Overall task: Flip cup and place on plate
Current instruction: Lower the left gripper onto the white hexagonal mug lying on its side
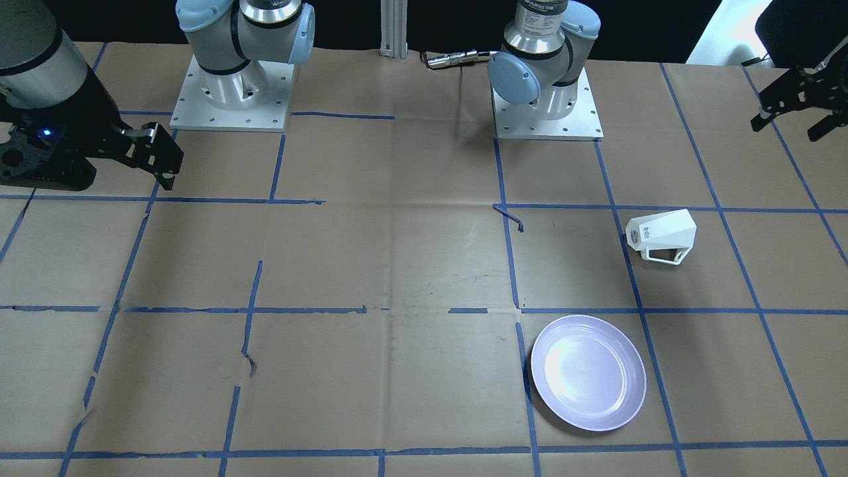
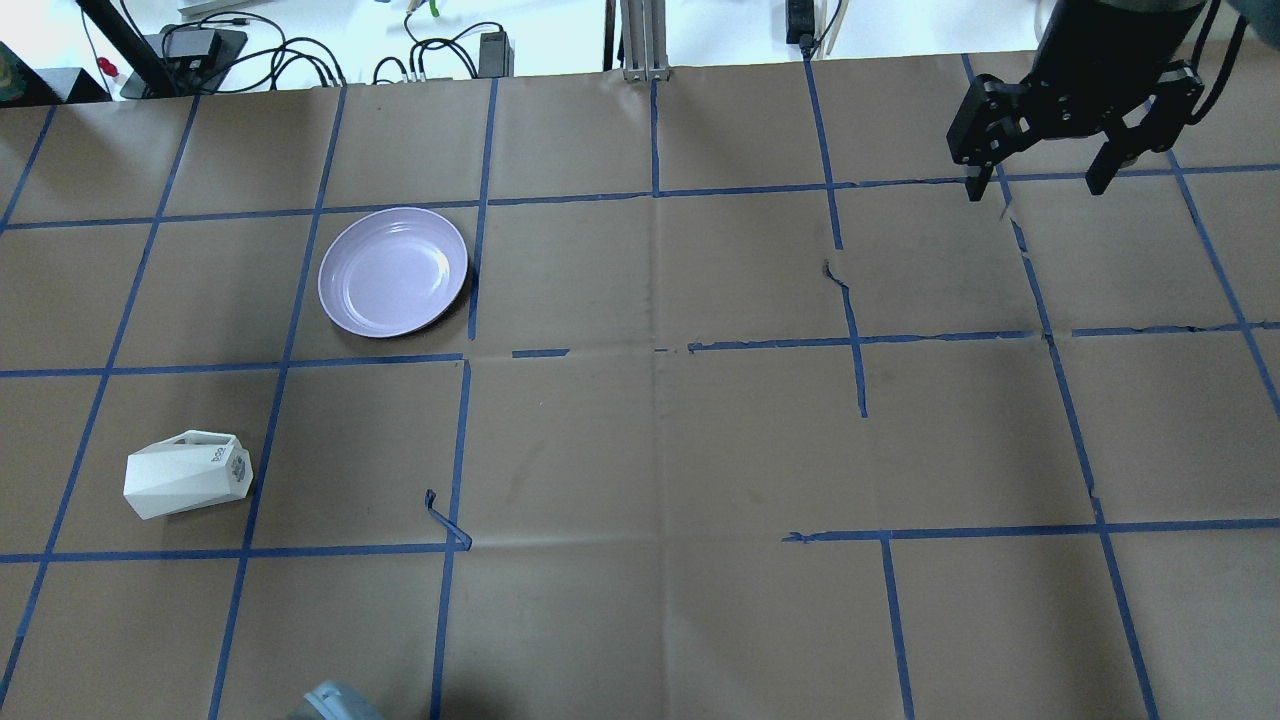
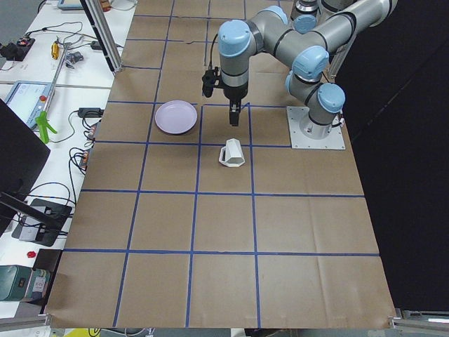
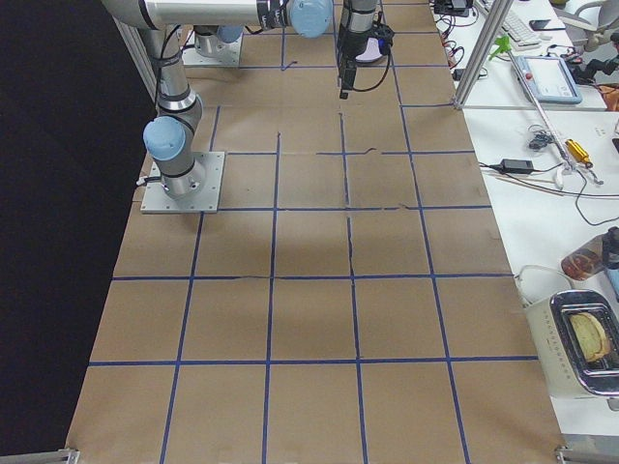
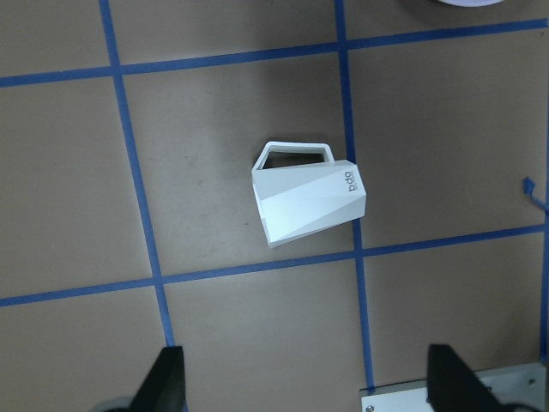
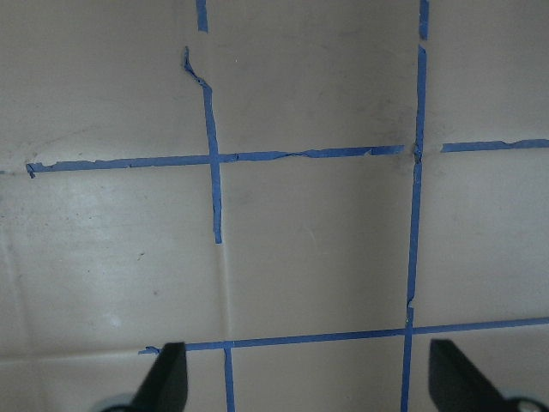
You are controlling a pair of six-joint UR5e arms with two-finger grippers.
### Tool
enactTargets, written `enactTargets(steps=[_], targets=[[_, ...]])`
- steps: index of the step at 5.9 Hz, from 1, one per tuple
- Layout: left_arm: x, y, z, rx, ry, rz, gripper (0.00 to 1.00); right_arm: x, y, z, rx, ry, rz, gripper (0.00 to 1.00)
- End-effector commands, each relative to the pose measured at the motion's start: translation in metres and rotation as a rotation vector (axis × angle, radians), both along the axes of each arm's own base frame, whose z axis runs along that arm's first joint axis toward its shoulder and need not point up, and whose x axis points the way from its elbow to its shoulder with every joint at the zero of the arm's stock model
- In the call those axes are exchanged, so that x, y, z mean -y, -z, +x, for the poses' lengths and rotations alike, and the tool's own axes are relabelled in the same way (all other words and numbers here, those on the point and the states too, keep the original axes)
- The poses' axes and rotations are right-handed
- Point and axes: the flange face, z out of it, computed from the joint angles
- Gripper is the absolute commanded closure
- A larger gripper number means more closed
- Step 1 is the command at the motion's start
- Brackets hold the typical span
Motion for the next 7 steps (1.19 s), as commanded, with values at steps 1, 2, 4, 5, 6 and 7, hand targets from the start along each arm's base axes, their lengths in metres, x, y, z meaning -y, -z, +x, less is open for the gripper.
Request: enactTargets(steps=[1,2,4,5,6,7], targets=[[-0.003,0.025,0.034,-0.064,0.042,0.013,0.01,0.000,0.000,0.000,0.000,0.000,0.001,0.00],[0.005,0.062,0.060,-0.202,0.128,-0.034,0.01,0.000,0.000,0.000,0.000,0.000,-0.001,0.00],[-0.008,0.166,0.133,-0.526,0.048,-0.106,0.01,0.000,0.000,0.000,0.000,0.000,0.001,0.00],[-0.007,0.217,0.145,-0.681,0.005,-0.127,0.01,0.000,0.000,0.000,0.000,0.000,-0.001,0.00],[-0.005,0.264,0.143,-0.836,0.006,-0.129,0.01,0.000,0.000,0.000,0.000,0.000,0.001,0.00],[-0.005,0.305,0.141,-0.929,0.019,-0.109,0.01,0.000,0.000,0.000,0.000,0.000,0.001,0.00]])
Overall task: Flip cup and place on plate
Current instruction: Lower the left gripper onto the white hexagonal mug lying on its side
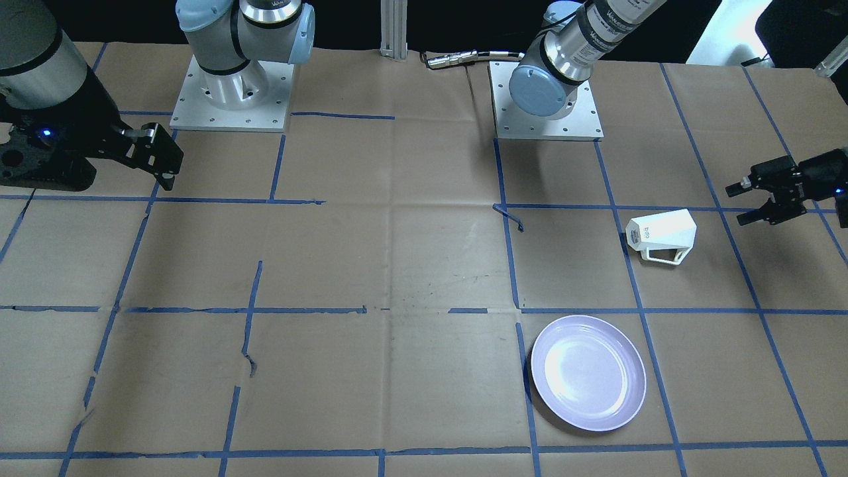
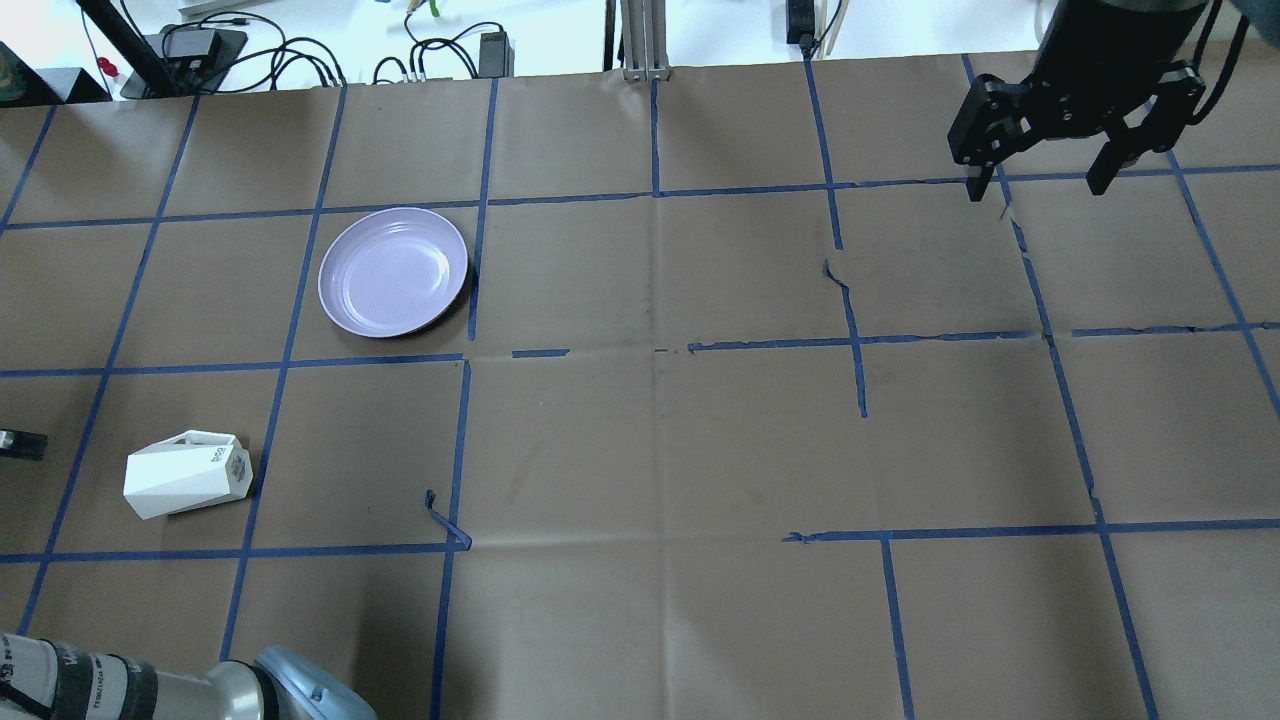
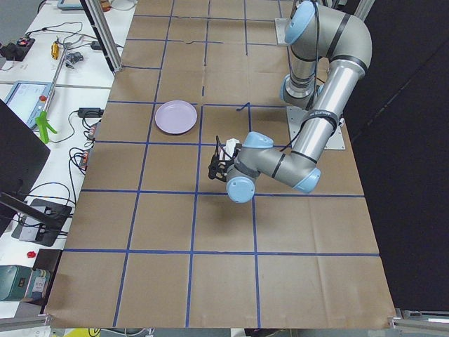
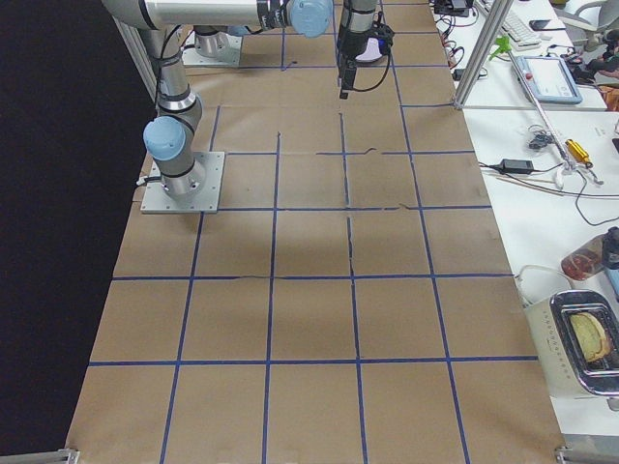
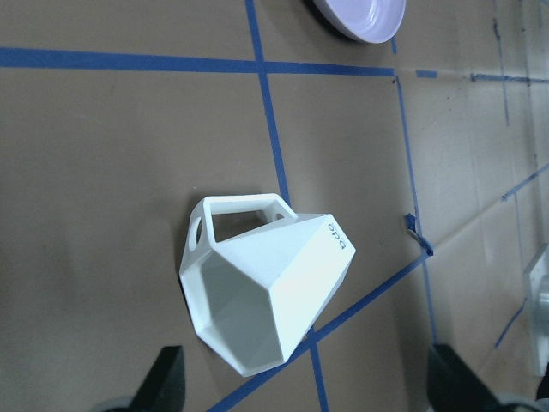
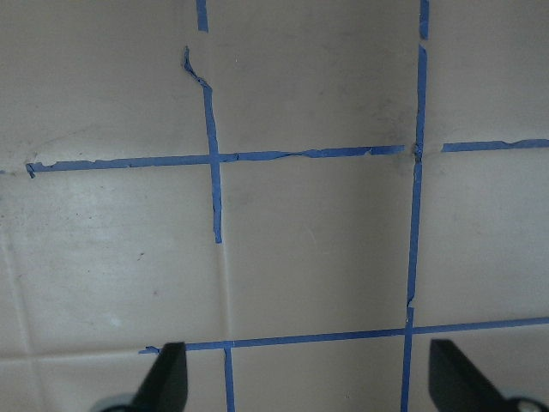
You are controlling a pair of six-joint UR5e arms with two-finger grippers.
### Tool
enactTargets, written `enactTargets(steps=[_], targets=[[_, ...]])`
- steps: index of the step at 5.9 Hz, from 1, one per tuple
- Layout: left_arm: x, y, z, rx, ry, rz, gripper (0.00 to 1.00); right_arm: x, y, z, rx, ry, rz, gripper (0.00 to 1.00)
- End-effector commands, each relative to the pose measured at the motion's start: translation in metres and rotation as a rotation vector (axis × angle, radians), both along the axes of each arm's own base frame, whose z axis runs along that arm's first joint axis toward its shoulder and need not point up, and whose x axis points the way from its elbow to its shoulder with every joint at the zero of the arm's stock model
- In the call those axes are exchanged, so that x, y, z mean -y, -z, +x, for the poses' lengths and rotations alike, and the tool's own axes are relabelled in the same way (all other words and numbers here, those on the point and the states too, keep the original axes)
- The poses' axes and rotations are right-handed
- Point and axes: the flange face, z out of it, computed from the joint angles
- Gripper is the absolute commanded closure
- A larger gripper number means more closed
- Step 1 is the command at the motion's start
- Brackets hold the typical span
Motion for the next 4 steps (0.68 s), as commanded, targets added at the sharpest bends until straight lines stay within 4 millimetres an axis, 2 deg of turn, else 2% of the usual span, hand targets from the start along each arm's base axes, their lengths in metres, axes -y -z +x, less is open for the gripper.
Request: enactTargets(steps=[1,2,3,4], targets=[[-0.003,0.062,-0.009,-0.208,0.018,0.021,0.01,0.000,0.000,0.000,0.000,0.000,-0.001,0.00],[-0.006,0.082,-0.014,-0.282,0.020,0.029,0.01,0.000,0.000,0.000,0.000,0.000,-0.001,0.00],[-0.017,0.101,-0.012,-0.379,-0.042,0.055,0.02,0.000,0.000,0.000,0.000,0.000,0.000,0.00],[-0.028,0.113,-0.010,-0.472,-0.104,0.084,0.02,0.000,0.000,0.000,0.000,0.000,0.000,0.00]])
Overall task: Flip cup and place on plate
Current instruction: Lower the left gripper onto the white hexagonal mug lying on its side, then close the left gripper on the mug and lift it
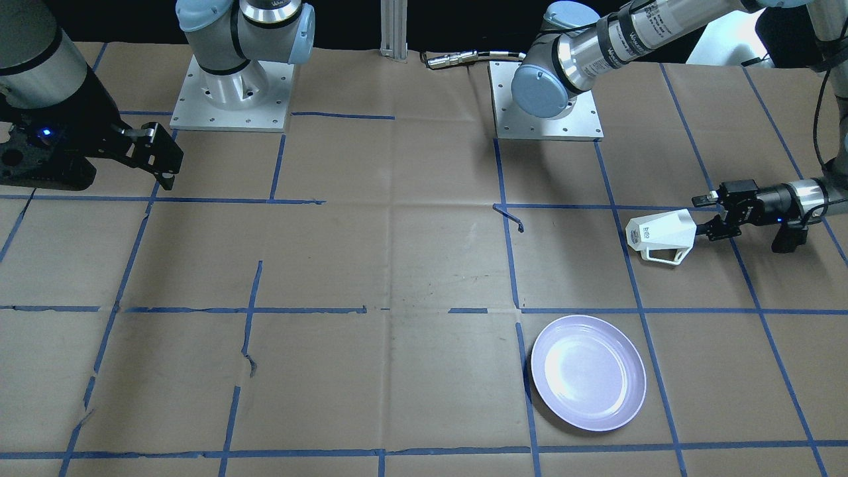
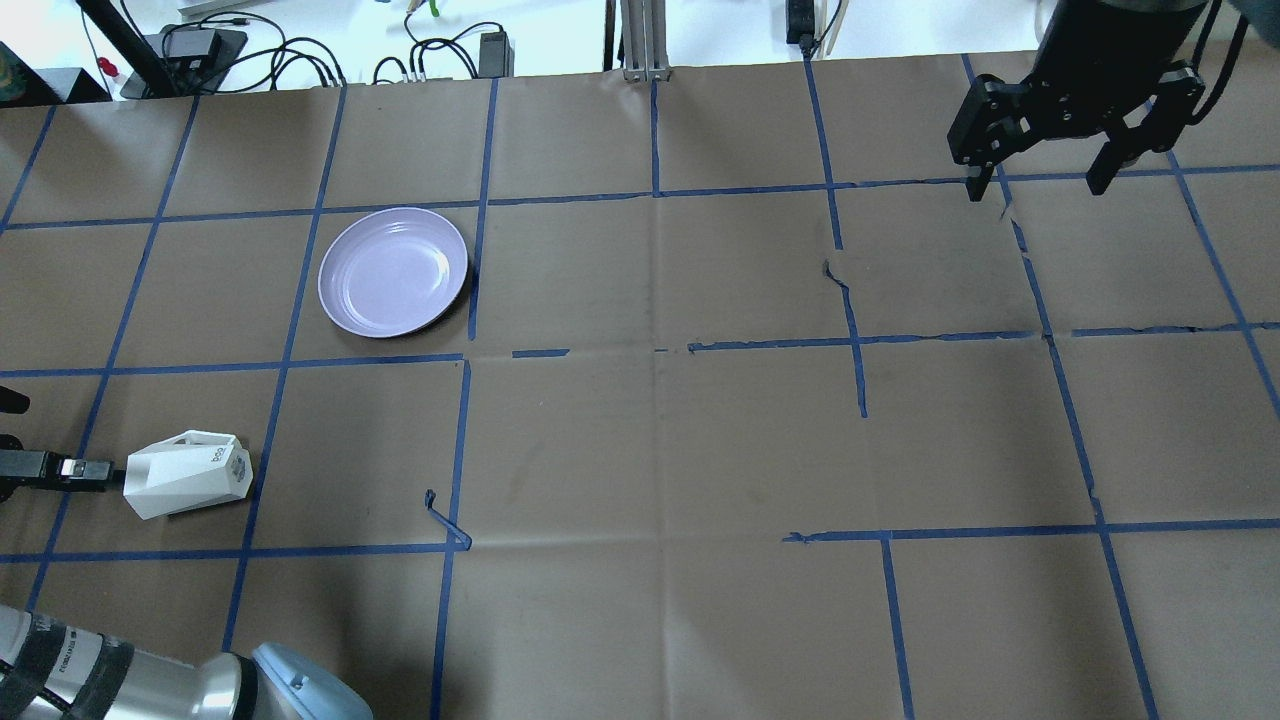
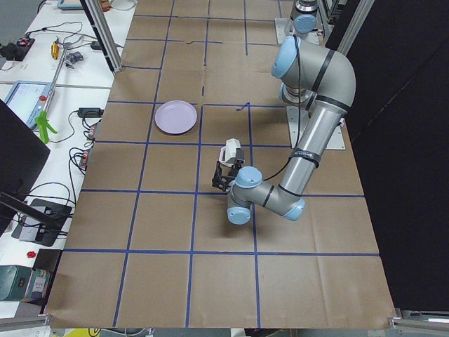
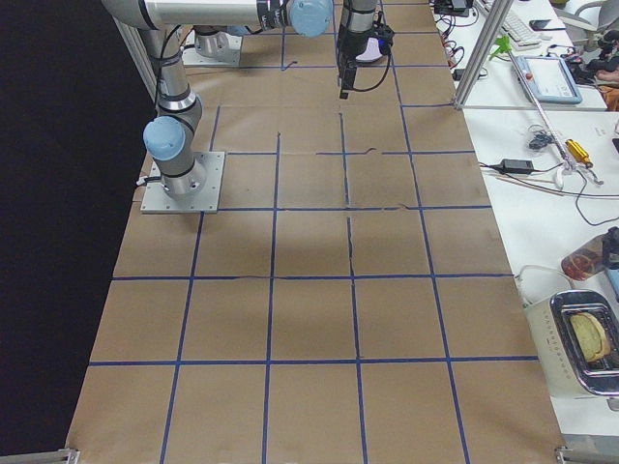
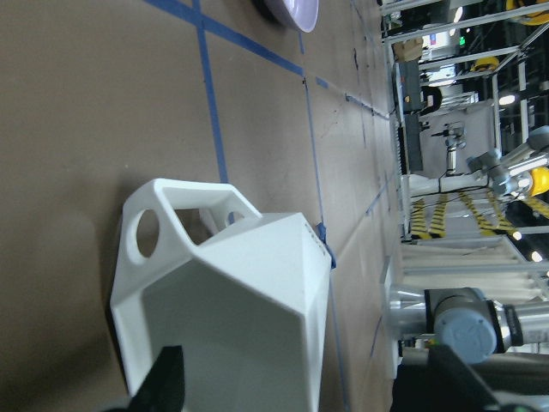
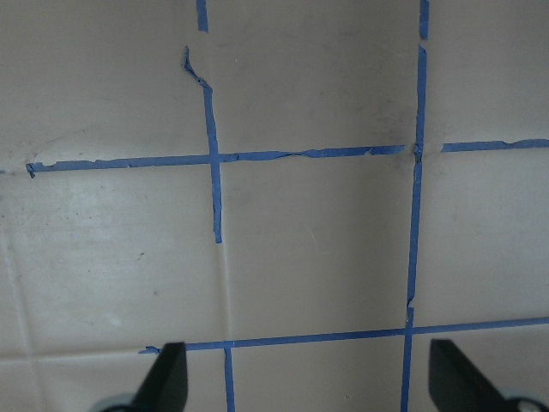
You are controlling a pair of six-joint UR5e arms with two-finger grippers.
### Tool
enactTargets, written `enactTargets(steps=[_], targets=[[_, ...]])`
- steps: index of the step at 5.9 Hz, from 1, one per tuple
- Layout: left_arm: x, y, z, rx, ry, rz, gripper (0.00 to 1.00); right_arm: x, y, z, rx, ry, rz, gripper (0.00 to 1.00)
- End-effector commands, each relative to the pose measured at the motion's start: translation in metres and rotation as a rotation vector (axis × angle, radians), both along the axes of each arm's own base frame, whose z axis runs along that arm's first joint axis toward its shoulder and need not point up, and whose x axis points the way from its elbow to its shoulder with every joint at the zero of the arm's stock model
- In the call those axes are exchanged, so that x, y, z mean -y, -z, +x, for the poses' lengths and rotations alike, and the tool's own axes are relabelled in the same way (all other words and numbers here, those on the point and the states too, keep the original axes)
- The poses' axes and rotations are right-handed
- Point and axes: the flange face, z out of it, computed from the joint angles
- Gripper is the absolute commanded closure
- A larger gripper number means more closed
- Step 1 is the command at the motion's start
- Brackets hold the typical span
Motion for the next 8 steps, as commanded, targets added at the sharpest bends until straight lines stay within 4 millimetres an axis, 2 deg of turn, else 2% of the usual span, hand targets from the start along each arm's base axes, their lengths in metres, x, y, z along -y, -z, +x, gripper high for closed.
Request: enactTargets(steps=[1,2,3,4,5,6,7,8], targets=[[-0.008,0.012,-0.007,-0.161,-0.100,0.045,0.02,0.000,0.000,0.000,0.000,0.000,-0.001,0.00],[-0.009,0.010,-0.008,-0.177,-0.102,0.034,0.05,0.000,0.000,0.000,0.000,0.000,0.000,0.00],[-0.009,0.010,-0.008,-0.175,-0.093,0.031,0.51,0.000,0.000,0.000,0.000,0.000,0.000,0.00],[-0.009,0.009,-0.006,-0.170,-0.089,0.024,0.88,0.000,0.000,0.000,0.000,0.000,-0.001,0.00],[-0.008,0.008,-0.004,-0.166,-0.087,0.014,1.00,0.000,0.000,0.000,0.000,0.000,-0.001,0.00],[-0.007,0.006,-0.001,-0.156,-0.087,0.011,1.00,0.000,0.000,0.000,0.000,0.000,0.000,0.00],[-0.006,-0.007,0.002,-0.136,-0.090,0.014,1.00,0.000,0.000,0.000,0.000,0.000,0.000,0.00],[-0.006,-0.033,0.003,-0.139,-0.094,0.026,1.00,0.000,0.000,0.000,0.000,0.000,0.000,0.00]])
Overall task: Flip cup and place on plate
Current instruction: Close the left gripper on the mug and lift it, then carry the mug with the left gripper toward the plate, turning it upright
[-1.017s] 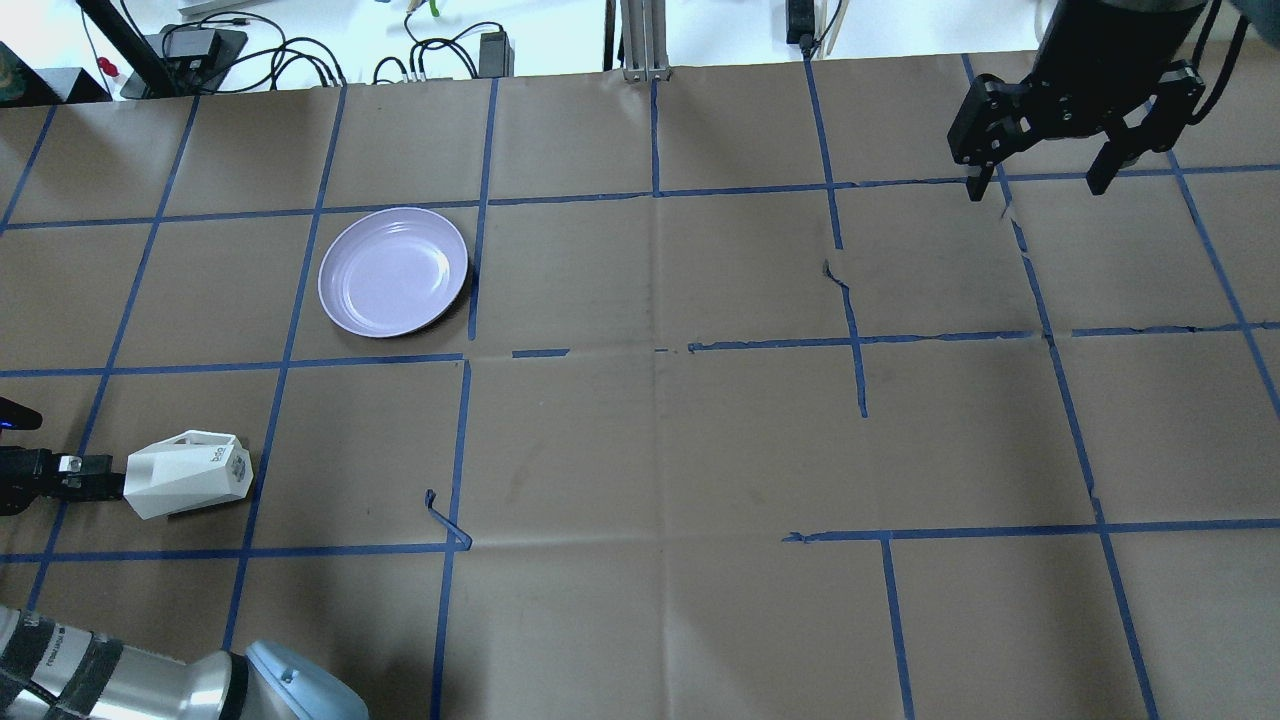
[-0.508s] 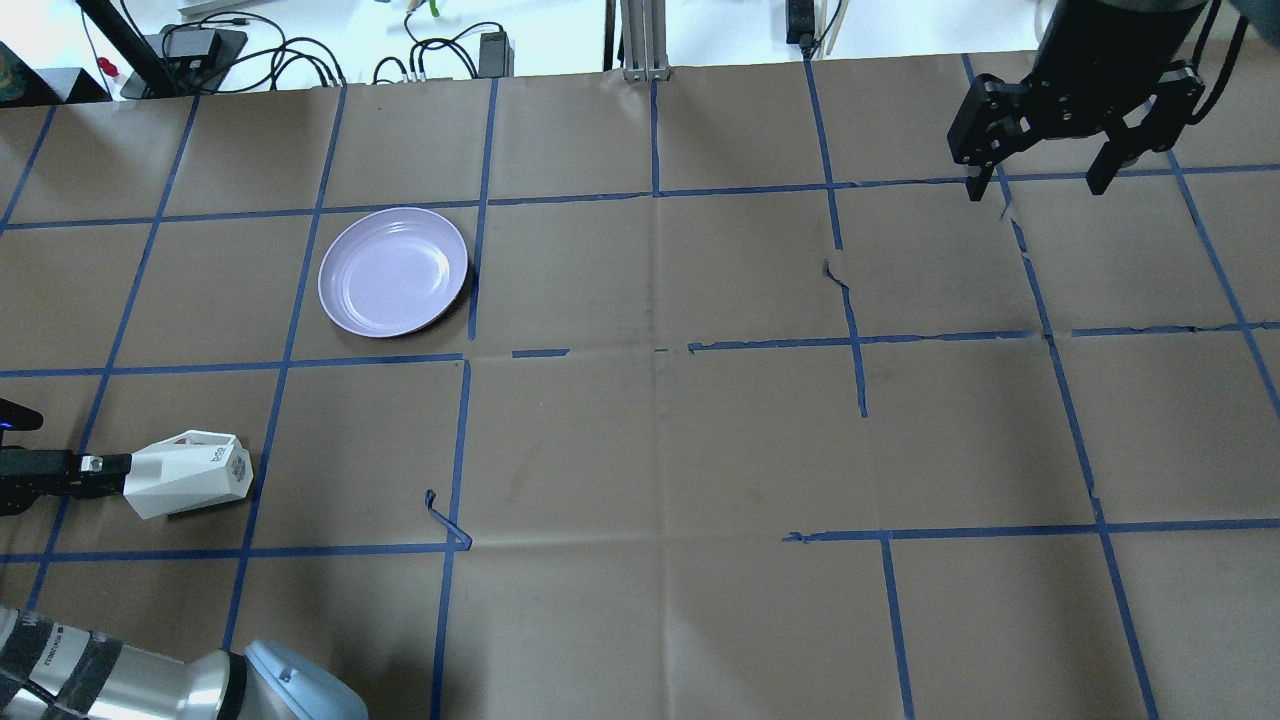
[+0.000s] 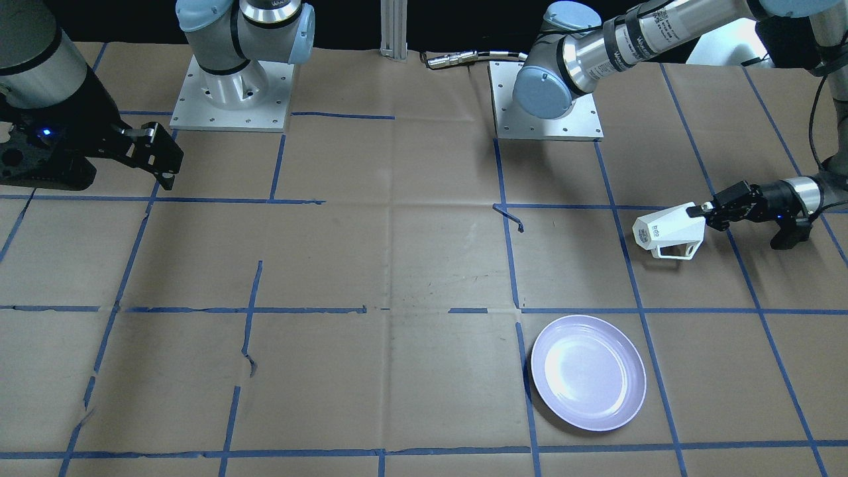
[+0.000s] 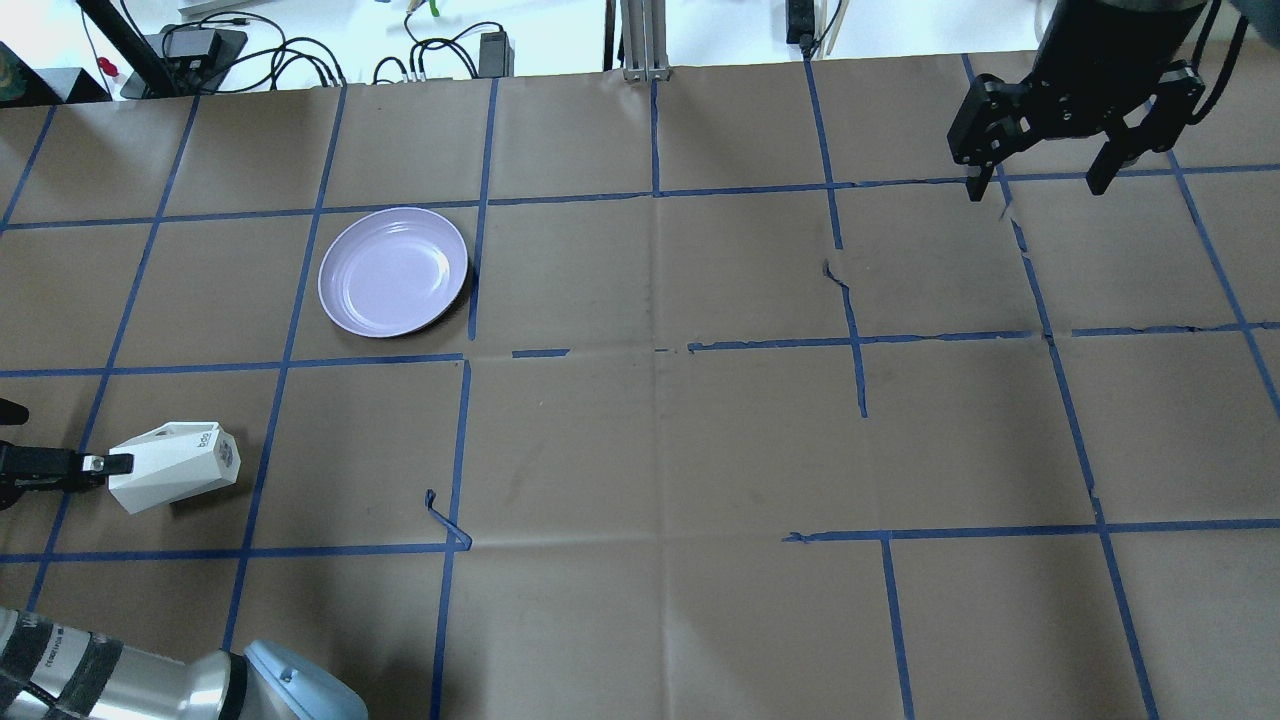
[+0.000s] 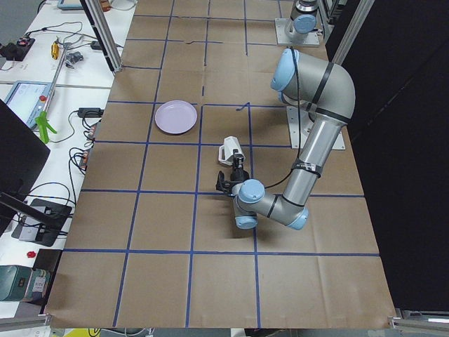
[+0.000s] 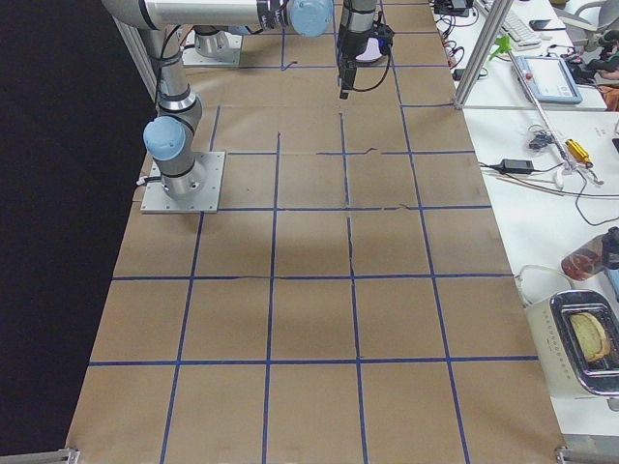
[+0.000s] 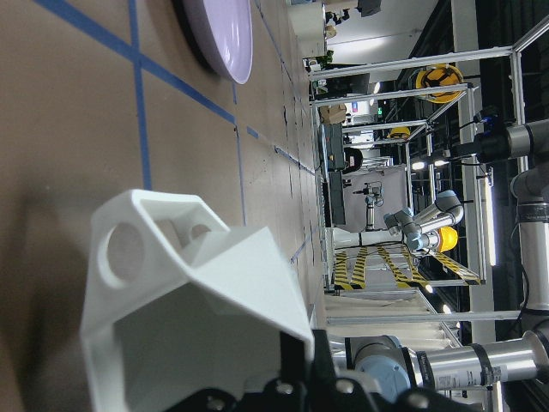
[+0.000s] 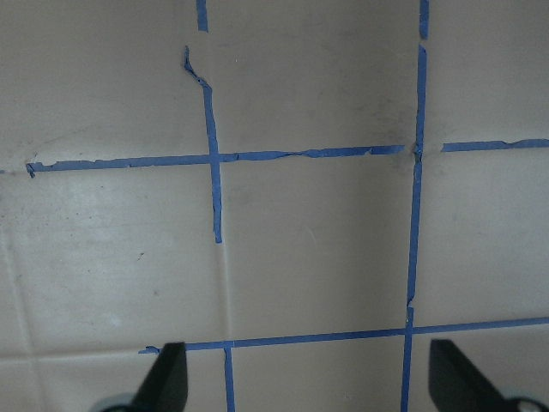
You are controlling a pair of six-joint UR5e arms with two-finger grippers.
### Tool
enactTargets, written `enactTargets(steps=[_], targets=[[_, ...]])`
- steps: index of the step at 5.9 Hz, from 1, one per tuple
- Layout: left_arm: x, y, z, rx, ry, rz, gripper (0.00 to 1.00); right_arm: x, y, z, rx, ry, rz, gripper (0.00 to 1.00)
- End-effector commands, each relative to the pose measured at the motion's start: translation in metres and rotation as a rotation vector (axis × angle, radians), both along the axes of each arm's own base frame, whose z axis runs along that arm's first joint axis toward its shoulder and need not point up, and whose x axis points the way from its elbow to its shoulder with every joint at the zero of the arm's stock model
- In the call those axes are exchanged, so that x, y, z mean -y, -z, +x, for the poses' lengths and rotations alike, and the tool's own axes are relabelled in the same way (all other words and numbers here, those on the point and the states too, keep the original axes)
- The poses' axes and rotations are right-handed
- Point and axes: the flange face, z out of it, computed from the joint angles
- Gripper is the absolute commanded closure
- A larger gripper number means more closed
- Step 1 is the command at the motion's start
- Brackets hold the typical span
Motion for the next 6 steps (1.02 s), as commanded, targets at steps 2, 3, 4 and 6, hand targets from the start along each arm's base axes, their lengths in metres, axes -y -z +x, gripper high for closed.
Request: enactTargets(steps=[2,3,4,6], targets=[[0.007,-0.156,-0.006,0.192,-0.035,0.107,1.00,0.000,0.000,0.000,0.000,0.000,0.000,0.00],[0.008,-0.223,-0.026,0.328,-0.066,0.133,1.00,0.000,0.000,0.000,0.000,0.000,-0.001,0.00],[0.037,-0.275,-0.069,0.525,-0.069,0.153,1.00,0.000,0.000,0.000,0.000,0.000,-0.001,0.00],[0.089,-0.339,-0.169,0.957,0.026,0.158,1.00,0.000,0.000,0.000,0.000,0.000,0.000,0.00]])
